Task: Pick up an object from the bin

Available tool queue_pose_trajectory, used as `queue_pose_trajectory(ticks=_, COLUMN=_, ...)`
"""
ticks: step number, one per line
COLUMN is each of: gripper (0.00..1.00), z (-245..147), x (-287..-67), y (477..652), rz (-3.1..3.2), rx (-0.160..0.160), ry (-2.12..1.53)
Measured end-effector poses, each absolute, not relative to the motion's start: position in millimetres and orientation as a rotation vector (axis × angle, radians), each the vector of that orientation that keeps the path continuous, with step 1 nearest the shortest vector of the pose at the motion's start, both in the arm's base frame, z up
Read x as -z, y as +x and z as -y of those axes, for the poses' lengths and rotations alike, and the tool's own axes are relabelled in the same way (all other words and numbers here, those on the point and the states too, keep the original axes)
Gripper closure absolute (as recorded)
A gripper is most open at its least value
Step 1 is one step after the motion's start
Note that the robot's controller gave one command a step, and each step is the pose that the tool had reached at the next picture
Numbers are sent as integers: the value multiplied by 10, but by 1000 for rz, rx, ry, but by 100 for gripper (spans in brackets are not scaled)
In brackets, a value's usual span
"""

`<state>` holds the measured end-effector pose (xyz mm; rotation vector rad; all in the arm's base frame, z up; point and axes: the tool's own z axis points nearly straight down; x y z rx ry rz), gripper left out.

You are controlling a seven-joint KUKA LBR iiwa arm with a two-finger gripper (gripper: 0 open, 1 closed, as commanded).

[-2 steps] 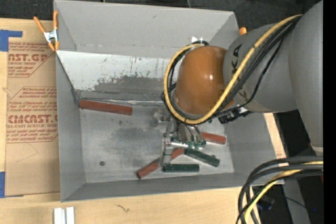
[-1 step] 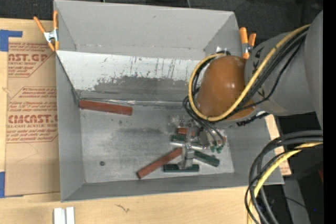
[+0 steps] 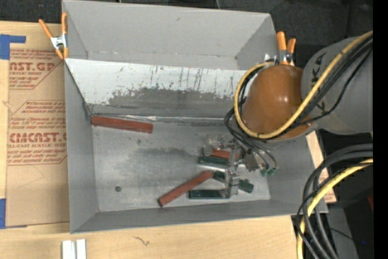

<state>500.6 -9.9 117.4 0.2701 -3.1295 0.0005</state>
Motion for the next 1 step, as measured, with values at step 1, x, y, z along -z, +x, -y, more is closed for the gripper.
queue_pose_trajectory(ticks=1, gripper=0, z=202, x=-1129, y=4974, rz=3138, rx=2, ry=169)
